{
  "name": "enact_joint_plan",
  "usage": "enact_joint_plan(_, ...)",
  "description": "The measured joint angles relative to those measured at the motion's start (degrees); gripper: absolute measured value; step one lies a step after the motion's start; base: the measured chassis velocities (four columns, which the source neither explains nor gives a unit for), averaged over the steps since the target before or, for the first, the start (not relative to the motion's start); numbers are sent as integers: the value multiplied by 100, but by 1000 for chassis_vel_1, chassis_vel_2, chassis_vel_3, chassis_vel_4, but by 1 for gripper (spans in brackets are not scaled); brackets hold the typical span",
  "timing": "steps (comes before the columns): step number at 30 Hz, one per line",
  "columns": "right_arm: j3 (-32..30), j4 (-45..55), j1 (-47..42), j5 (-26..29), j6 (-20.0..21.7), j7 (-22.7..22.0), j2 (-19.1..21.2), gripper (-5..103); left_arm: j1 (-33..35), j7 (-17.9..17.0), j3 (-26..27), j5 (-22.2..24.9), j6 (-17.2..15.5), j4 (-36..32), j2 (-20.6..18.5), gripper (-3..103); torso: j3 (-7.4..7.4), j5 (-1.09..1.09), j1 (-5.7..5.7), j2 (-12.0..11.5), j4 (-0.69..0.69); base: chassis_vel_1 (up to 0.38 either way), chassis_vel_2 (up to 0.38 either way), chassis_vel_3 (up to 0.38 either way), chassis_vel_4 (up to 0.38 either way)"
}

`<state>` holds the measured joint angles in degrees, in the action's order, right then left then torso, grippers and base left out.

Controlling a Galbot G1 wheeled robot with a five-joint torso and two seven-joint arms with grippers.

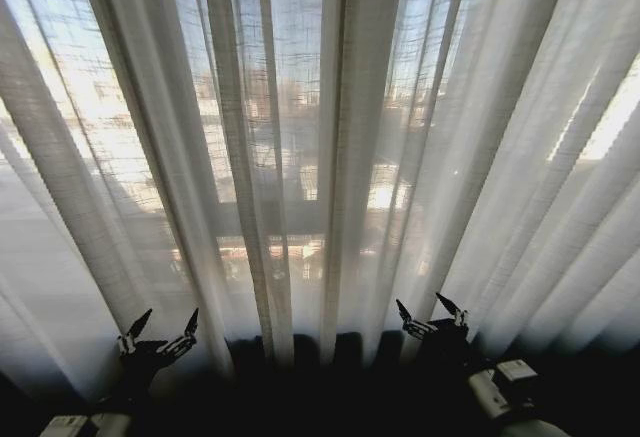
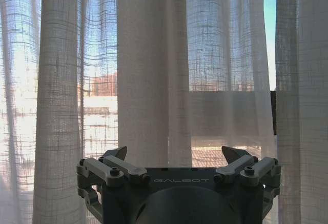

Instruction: Open the curtains by pulling them apart, changing their state from closed to fully open.

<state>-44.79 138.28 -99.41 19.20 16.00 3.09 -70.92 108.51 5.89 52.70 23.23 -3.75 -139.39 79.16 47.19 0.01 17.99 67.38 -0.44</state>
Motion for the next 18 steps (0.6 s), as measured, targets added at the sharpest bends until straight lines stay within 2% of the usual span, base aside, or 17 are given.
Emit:
enact_joint_plan(14,21,-44,-5,10,-21,2,-22,100,23,11,16,-3,95,22,36,100,0,-1,0,0,0,364,358,-365,-361)
enact_joint_plan(18,53,-109,41,238,-15,-1,17,100,24,12,19,-6,96,19,45,100,0,-1,0,0,0,338,313,-337,-338)
